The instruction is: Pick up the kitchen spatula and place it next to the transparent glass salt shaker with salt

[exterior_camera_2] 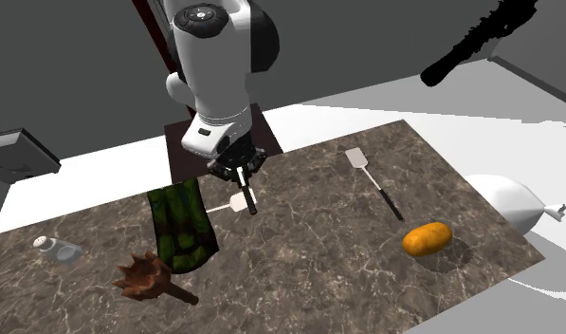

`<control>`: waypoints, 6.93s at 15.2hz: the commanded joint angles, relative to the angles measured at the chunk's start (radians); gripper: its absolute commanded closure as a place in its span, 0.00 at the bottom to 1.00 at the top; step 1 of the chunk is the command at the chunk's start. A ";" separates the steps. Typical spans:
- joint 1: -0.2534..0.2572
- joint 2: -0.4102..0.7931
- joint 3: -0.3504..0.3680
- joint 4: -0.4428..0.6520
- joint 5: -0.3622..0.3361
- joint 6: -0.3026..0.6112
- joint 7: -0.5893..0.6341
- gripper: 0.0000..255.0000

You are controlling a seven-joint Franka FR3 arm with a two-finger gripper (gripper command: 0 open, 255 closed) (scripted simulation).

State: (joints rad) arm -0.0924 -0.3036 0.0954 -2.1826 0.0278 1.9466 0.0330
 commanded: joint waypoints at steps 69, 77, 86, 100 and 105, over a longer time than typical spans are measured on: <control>-0.669 0.931 -0.614 0.901 0.343 -0.094 -1.284 1.00; -0.662 0.955 -0.604 0.829 0.360 -0.003 -1.301 1.00; -0.662 0.976 -0.596 0.796 0.373 0.049 -1.312 1.00; -0.665 0.934 -0.612 0.857 0.349 -0.050 -1.296 0.00; -0.665 0.934 -0.612 0.857 0.349 -0.050 -1.296 0.00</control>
State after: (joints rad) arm -0.7578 0.6305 -0.5163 -1.3253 0.3767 1.8971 -1.2629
